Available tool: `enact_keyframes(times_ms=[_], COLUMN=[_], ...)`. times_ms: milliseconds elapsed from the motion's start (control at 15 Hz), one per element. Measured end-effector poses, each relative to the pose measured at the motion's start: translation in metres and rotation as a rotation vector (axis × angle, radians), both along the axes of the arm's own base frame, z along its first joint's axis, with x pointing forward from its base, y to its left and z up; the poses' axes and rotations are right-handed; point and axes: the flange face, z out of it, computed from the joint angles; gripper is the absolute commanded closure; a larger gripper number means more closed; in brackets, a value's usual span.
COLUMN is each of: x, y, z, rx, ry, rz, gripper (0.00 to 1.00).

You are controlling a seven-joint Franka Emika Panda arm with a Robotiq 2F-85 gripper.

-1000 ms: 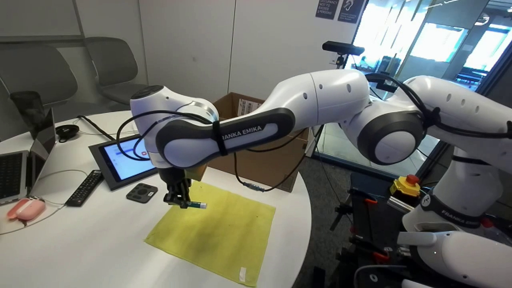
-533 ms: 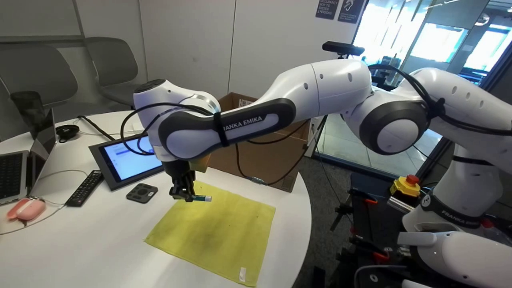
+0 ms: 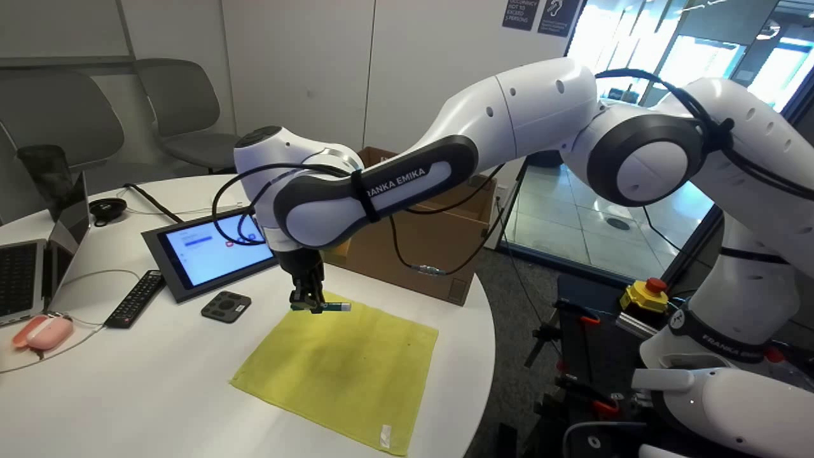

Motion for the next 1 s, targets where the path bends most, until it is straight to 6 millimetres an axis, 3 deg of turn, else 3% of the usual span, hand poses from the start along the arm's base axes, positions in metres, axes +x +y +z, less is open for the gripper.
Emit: enact_keyframes(times_ms=[400, 733, 1000], x=[-0.029, -0.060, -0.085], y=[-0.018, -0.039, -0.060], z=[-0.039, -0.079, -0.091], rx=[-0.021, -0.014, -0.006], ry=[-0.021, -0.128, -0.221], rz=[-0.013, -0.167, -0.290], gripper=[0.92, 0.92, 0.92])
